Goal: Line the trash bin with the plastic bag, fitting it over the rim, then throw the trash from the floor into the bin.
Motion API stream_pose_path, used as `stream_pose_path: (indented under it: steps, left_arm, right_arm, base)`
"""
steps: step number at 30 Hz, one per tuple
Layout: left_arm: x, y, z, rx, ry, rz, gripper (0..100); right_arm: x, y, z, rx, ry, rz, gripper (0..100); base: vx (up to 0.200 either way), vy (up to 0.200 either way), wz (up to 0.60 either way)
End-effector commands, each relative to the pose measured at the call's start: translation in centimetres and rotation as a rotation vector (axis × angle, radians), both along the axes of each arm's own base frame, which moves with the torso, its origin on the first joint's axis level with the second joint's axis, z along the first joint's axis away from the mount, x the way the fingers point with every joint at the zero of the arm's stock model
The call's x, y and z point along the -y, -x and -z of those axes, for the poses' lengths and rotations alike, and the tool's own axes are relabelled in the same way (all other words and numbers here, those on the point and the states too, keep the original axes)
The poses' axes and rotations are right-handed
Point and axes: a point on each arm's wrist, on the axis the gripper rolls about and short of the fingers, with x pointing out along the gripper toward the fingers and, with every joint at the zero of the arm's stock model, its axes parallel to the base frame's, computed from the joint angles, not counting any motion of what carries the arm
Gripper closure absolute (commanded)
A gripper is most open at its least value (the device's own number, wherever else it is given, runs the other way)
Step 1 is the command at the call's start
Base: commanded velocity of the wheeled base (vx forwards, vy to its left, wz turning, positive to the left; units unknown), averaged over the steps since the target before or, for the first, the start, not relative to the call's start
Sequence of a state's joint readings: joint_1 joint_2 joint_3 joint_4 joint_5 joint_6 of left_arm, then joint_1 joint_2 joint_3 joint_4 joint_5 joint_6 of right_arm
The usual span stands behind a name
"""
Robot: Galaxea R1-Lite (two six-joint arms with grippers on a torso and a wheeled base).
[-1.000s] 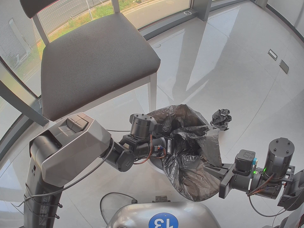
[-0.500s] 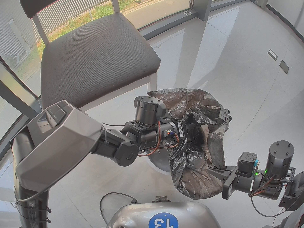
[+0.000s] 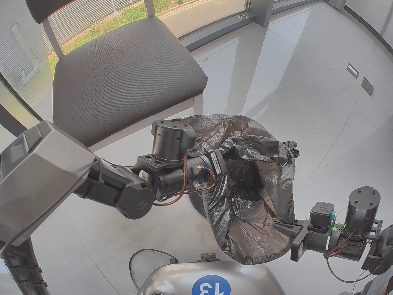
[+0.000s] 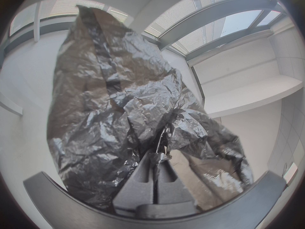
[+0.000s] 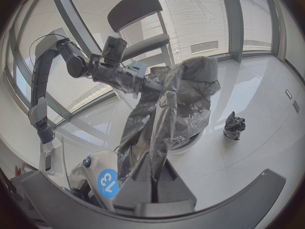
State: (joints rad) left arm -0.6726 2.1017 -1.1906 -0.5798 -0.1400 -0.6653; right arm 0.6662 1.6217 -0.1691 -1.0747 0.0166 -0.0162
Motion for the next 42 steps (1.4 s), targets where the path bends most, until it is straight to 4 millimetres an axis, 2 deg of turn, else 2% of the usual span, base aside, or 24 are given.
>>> stream_pose_path:
  steps: [1, 4, 5, 7, 14, 18, 26, 31, 37, 42]
  left_arm:
    - [-1.5, 1.3, -2.7, 0.027, 0.039, -0.019, 100]
    - [-1.9, 1.3, -2.8, 0.027, 0.037, -0.028, 100]
    - [-3.0, 1.9, -3.5, 0.034, 0.038, -0.046, 100]
    - [-3.7, 2.3, -4.2, 0.045, 0.047, -0.055, 100]
    - [-5.0, 4.2, -6.4, 0.078, 0.068, -0.054, 100]
    - [-5.2, 4.9, -6.1, 0.064, 0.051, -0.063, 100]
    - [-5.3, 4.6, -4.9, 0.024, 0.008, -0.085, 100]
    - [-4.7, 3.7, -3.6, 0.0, -0.014, -0.085, 100]
    - [-3.9, 2.8, -3.2, -0.002, -0.014, -0.082, 100]
    - [-2.0, 2.2, -2.2, -0.014, -0.021, -0.052, 100]
  right_arm:
    - [0.3, 0.2, 0.4, -0.017, 0.014, 0.005, 100]
    - [0.4, 0.3, 0.5, -0.02, 0.016, 0.006, 100]
    - [0.7, 0.3, 0.7, -0.026, 0.021, 0.018, 100]
    - [0.9, 0.3, 0.8, -0.031, 0.024, 0.021, 100]
    - [1.1, 0.2, 0.7, -0.025, 0.016, 0.03, 100]
    - [1.3, -0.2, 0.2, 0.001, -0.002, 0.051, 100]
    - [1.7, -1.7, -1.5, 0.091, -0.061, 0.074, 100]
    - [1.9, -1.4, -2.4, 0.128, -0.079, 0.07, 100]
    - [1.7, -1.9, -4.4, 0.186, -0.095, 0.07, 100]
    - [2.0, -1.4, -5.5, 0.187, -0.071, 0.065, 100]
  base:
    - [0.0, 0.0, 0.0]
    - [0.0, 0.0, 0.0]
    - [0.0, 0.0, 0.0]
    - [0.0, 0.0, 0.0]
    - [0.0, 0.0, 0.0]
    - [0.0, 0.0, 0.0]
    - [0.0, 0.0, 0.0]
    - [0.0, 0.0, 0.0]
    - [0.0, 0.0, 0.0]
    - [0.0, 0.0, 0.0]
